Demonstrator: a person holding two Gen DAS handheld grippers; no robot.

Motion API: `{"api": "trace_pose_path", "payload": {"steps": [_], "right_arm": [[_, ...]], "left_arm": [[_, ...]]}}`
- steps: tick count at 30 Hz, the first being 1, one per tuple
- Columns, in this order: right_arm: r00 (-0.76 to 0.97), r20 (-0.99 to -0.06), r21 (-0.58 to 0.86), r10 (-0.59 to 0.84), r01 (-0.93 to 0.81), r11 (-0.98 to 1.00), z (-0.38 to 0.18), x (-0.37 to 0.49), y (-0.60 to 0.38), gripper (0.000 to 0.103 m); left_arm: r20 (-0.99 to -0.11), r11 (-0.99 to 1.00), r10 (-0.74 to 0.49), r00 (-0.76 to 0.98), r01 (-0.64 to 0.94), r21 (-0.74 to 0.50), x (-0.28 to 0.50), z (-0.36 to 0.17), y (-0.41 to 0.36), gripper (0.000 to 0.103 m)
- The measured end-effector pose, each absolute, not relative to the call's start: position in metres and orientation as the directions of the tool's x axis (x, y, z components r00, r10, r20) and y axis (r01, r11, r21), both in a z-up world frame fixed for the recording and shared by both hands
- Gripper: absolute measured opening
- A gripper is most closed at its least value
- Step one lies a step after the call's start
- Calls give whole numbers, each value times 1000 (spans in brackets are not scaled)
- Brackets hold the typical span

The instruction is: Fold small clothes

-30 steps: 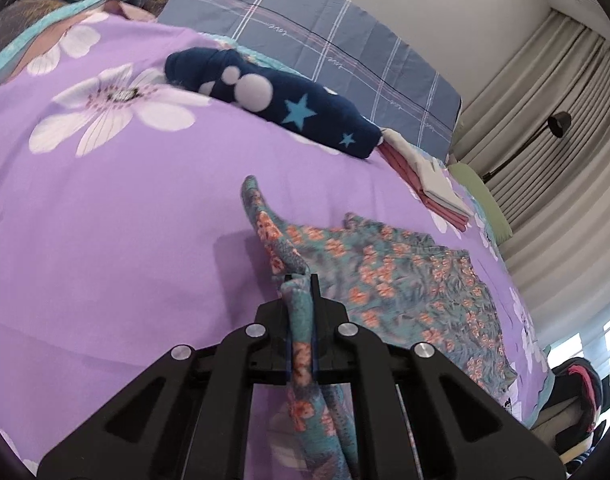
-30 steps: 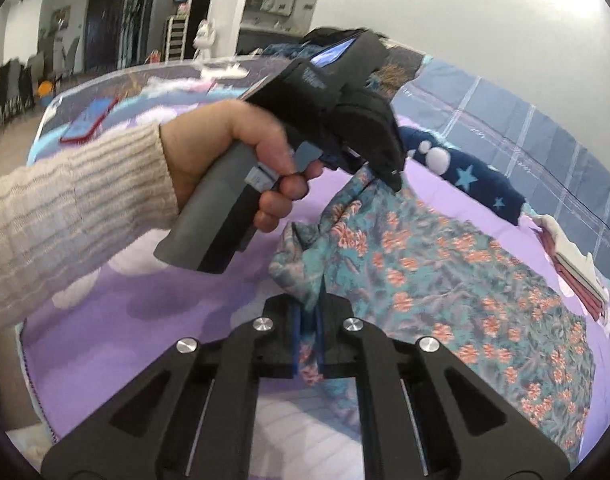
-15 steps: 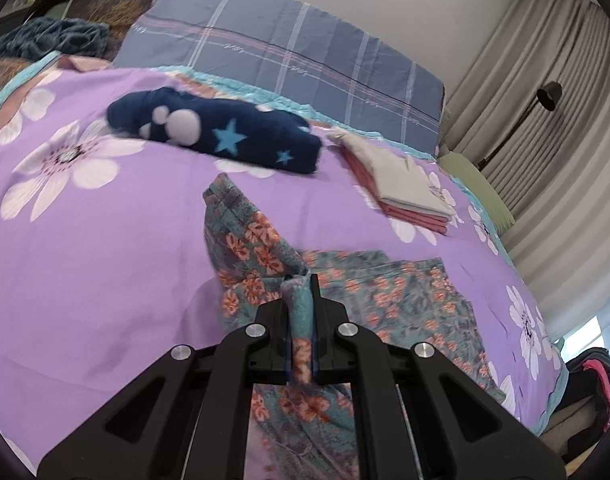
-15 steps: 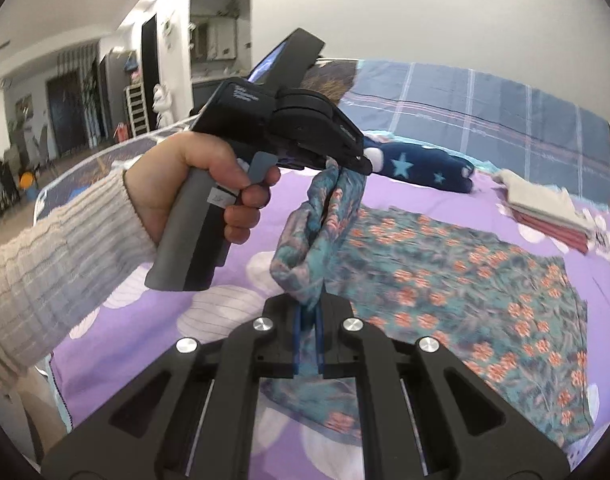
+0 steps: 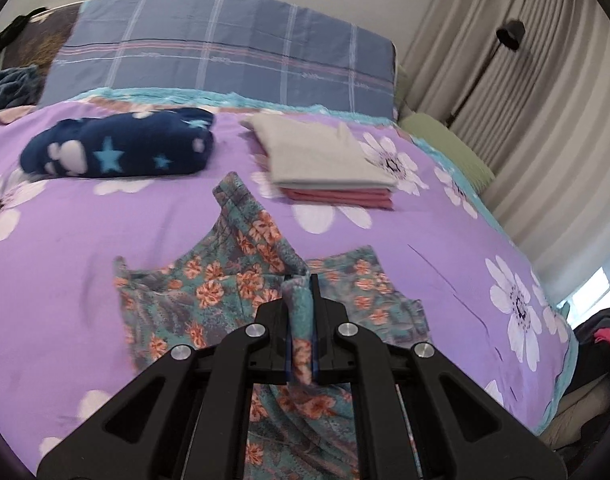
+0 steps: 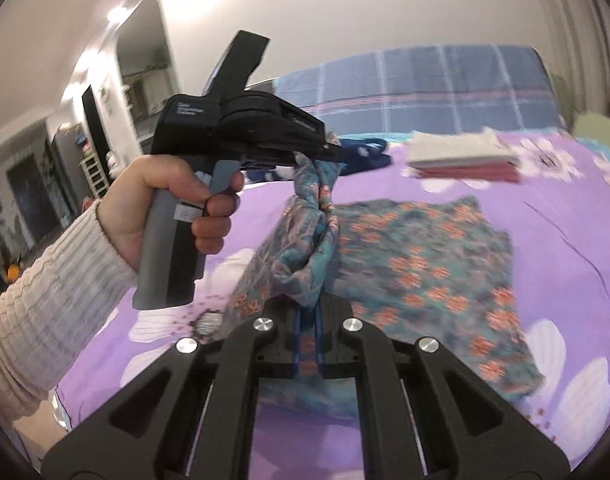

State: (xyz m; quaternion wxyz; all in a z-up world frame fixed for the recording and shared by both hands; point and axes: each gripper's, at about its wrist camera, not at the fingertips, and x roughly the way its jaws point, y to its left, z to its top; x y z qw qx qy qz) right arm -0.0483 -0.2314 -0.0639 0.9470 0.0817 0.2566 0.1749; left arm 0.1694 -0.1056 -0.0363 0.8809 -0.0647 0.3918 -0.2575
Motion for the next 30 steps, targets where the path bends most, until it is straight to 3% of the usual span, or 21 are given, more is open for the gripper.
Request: {"api": "trace_pose_path", "payload": {"steps": [11, 22, 24, 26, 30], "right_arm": [[828, -479, 369, 291, -111, 923, -93, -56, -323, 5], [797, -505, 446, 331, -88, 891, -115, -56, -341, 5], [793, -506, 458, 339, -87, 885, -117, -57, -342, 5], [787, -507, 477, 352, -84, 875, -119, -55, -345, 5], [778, -504, 507, 374, -83, 858, -123, -55, -350, 5]], "left_arm": [[-741, 833, -472, 477, 516, -199, 175, -64, -225, 6], [-803, 826, -373, 466, 561, -58, 172, -95, -264, 7], [-794, 816, -387, 469, 575, -58, 168, -91, -264, 17], [-778, 811, -406, 480, 582, -63, 161, -80, -260, 48], [-735, 794, -426, 528, 607, -24, 134, -55, -244, 65]]}}
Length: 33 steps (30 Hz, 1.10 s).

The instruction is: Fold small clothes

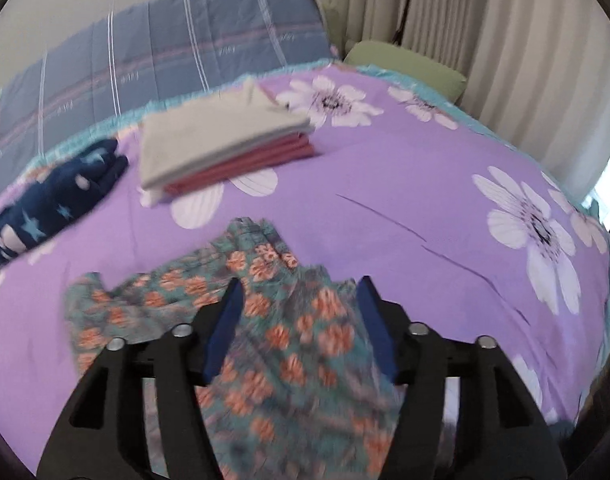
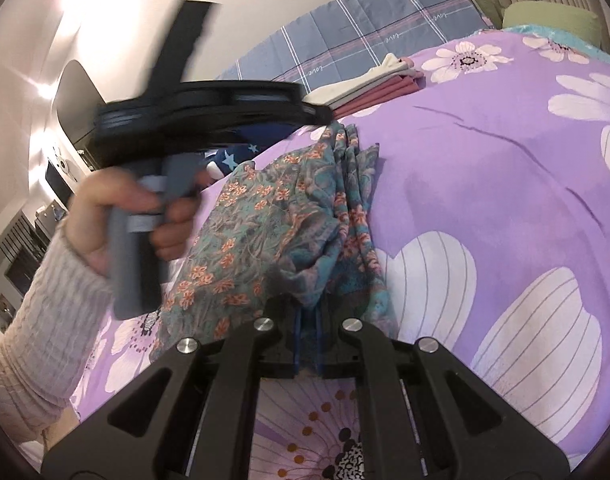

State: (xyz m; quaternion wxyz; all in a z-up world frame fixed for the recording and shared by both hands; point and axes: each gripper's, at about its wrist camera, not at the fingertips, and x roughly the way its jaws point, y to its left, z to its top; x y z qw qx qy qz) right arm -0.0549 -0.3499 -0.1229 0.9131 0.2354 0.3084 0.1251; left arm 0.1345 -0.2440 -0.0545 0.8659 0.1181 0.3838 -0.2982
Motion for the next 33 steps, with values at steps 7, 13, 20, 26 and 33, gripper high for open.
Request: {"api": "trace_pose_path", "payload": {"steps": [7, 13, 20, 26, 33], "right_arm": [[778, -487, 535, 398, -95, 840, -116, -56, -352, 5], [774, -479, 544, 415, -109, 832, -105, -52, -353, 5], [781, -441, 609, 443, -103, 787, -89, -50, -361, 3], [797, -437, 629, 417, -61, 775, -88, -66, -379, 3], [733, -529, 627, 428, -2, 779, -121, -69, -402, 23]], "left_arm": [[-703, 795, -377, 603, 600, 88, 45, -50, -157, 83], [-746, 790, -351, 567, 607, 89, -21, -84, -113, 85], [-740, 812, -166, 652, 516, 273, -24, -121, -121, 85], [-730, 874, -129, 671, 425, 236, -16, -120, -91, 85], [-746, 902, -141, 651, 395, 174, -14, -123, -77, 83]]}}
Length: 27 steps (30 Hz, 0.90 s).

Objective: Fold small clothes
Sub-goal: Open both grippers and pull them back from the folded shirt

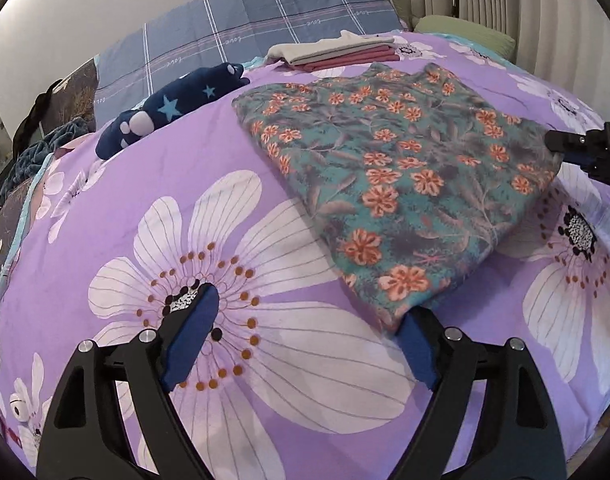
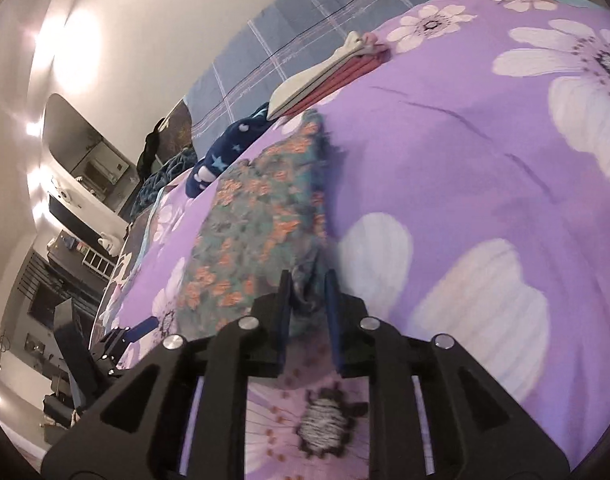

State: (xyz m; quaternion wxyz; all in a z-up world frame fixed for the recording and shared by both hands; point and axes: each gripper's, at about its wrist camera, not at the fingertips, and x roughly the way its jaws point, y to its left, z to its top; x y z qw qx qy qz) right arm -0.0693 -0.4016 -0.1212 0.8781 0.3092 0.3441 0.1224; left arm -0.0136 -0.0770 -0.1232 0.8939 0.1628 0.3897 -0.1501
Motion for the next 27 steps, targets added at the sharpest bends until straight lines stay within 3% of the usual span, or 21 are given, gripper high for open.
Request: {"api": "trace_pose_path", "payload": {"steps": [5, 8, 13, 14, 16, 21, 24, 27], "right_arm": [[707, -557, 534, 435, -97, 840, -117, -74, -399, 27], [651, -581, 478, 489, -214, 852, -120, -74, -386, 41], [630, -664, 272, 402, -297, 915, -125, -66, -361, 45], [626, -666, 264, 407, -312, 913, -125, -64, -359, 42], [609, -673, 248, 419, -348, 904, -123, -54, -357, 8], [616, -638, 279, 463, -375, 884, -104, -62, -366, 7], [606, -692, 240, 393, -320, 916, -115, -65, -380, 0], [581, -738, 256, 343, -229, 939, -133, -67, -397, 0]], "left_arm": [[-741, 893, -144, 656, 408, 188, -15, -121, -79, 83], [-748, 902, -156, 645, 402, 158, -12, -123, -74, 83], [-749, 913, -158, 643, 384, 137, -10, -122, -69, 83], [-748, 913, -155, 645, 382, 140, -10, -122, -69, 83], [-747, 914, -149, 648, 378, 146, -9, -121, -69, 83], [-746, 914, -129, 653, 370, 166, -11, -124, -69, 83], [-757, 915, -129, 640, 371, 158, -8, -127, -68, 83], [-758, 910, -125, 640, 378, 169, -8, -128, -70, 83]]}}
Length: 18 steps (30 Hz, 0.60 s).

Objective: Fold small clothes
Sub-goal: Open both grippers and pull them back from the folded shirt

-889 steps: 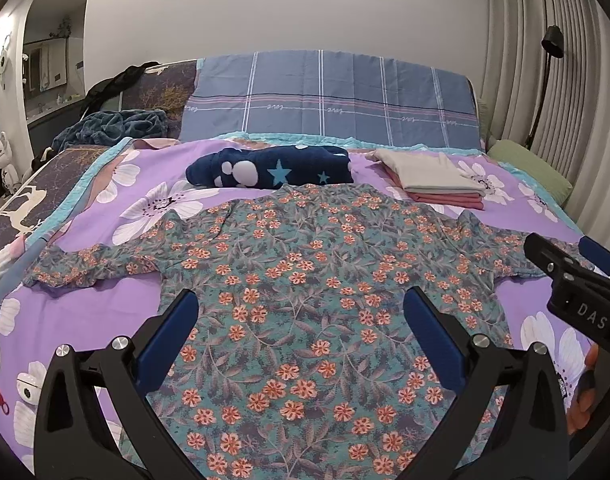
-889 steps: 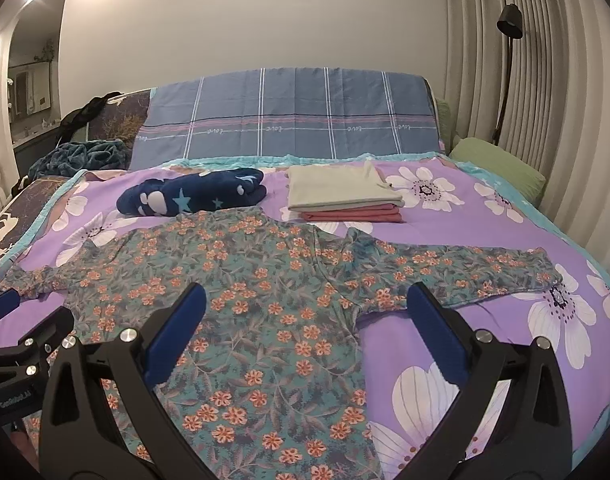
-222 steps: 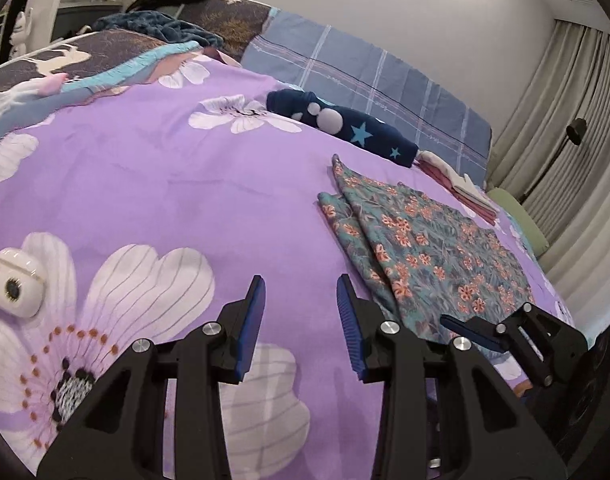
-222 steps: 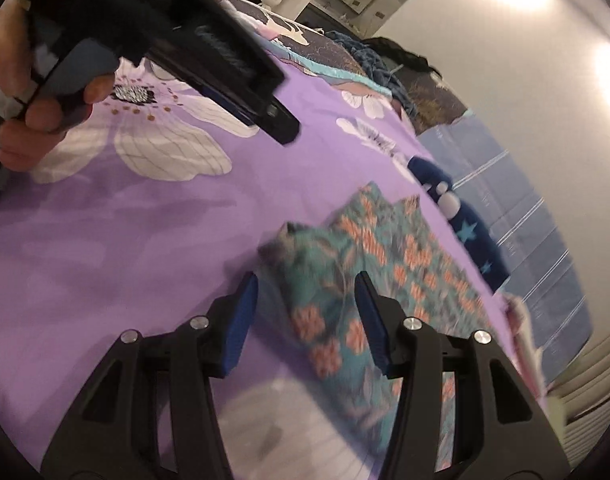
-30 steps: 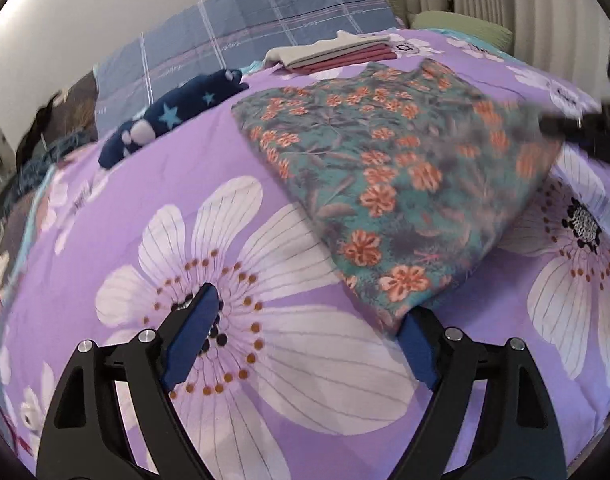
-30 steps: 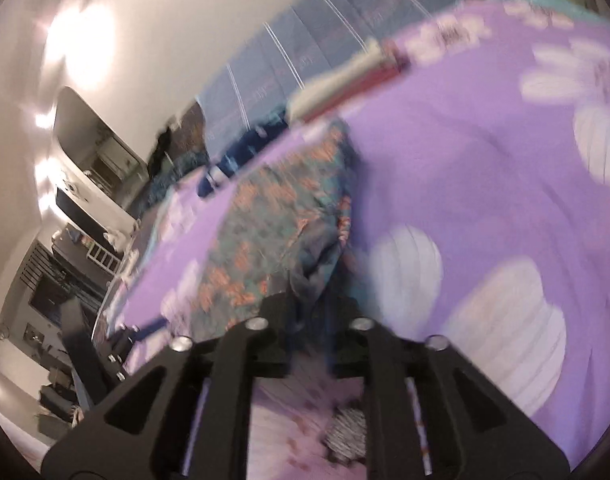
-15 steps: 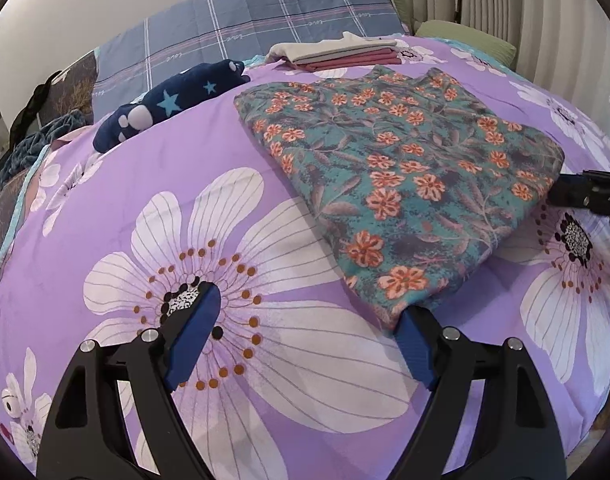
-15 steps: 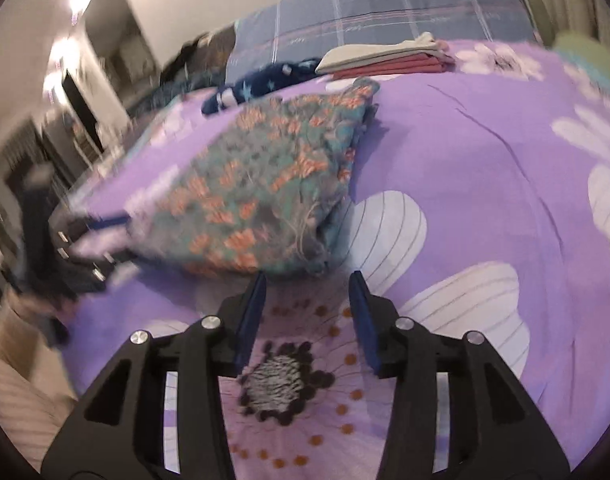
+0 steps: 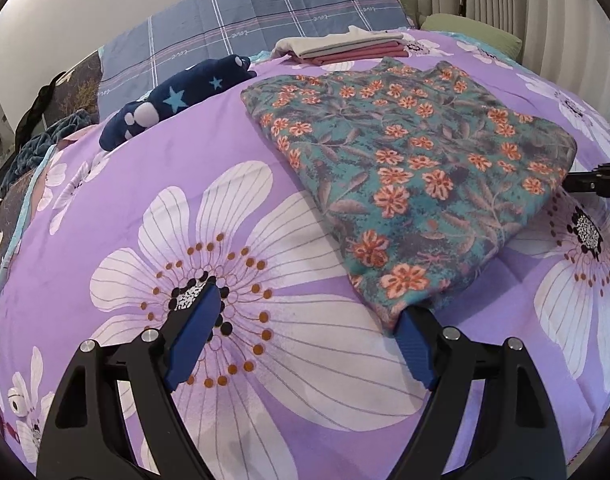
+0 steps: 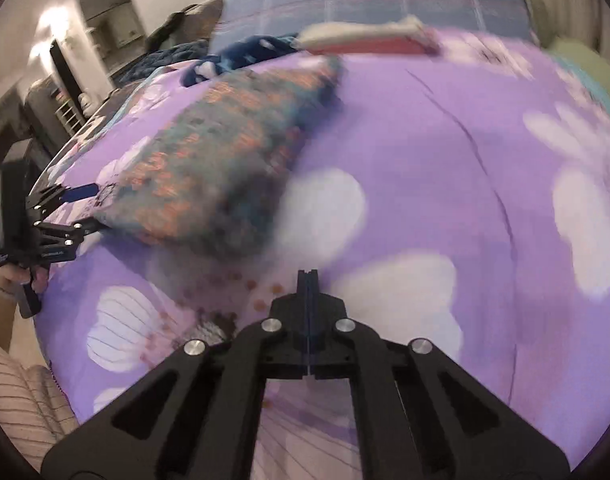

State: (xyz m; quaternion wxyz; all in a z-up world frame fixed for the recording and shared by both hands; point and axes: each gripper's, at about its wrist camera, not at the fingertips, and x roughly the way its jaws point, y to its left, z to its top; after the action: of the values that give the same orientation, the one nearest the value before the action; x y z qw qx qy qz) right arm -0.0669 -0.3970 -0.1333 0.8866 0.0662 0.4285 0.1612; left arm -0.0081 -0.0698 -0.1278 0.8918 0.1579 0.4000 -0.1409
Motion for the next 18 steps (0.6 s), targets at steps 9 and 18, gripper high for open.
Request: {"api": "trace_pose_path", "payload": {"steps": [9, 18], "right_arm": [[628, -695, 162, 350, -337, 927, -114, -61, -365, 3], [570, -675, 291, 468, -377, 879, -125, -55, -391, 37]], "left_arm": [[-760, 916, -125, 638, 368, 158, -9, -130, -70, 83], [-770, 917, -130, 624, 371, 146, -5, -133, -70, 83]]}}
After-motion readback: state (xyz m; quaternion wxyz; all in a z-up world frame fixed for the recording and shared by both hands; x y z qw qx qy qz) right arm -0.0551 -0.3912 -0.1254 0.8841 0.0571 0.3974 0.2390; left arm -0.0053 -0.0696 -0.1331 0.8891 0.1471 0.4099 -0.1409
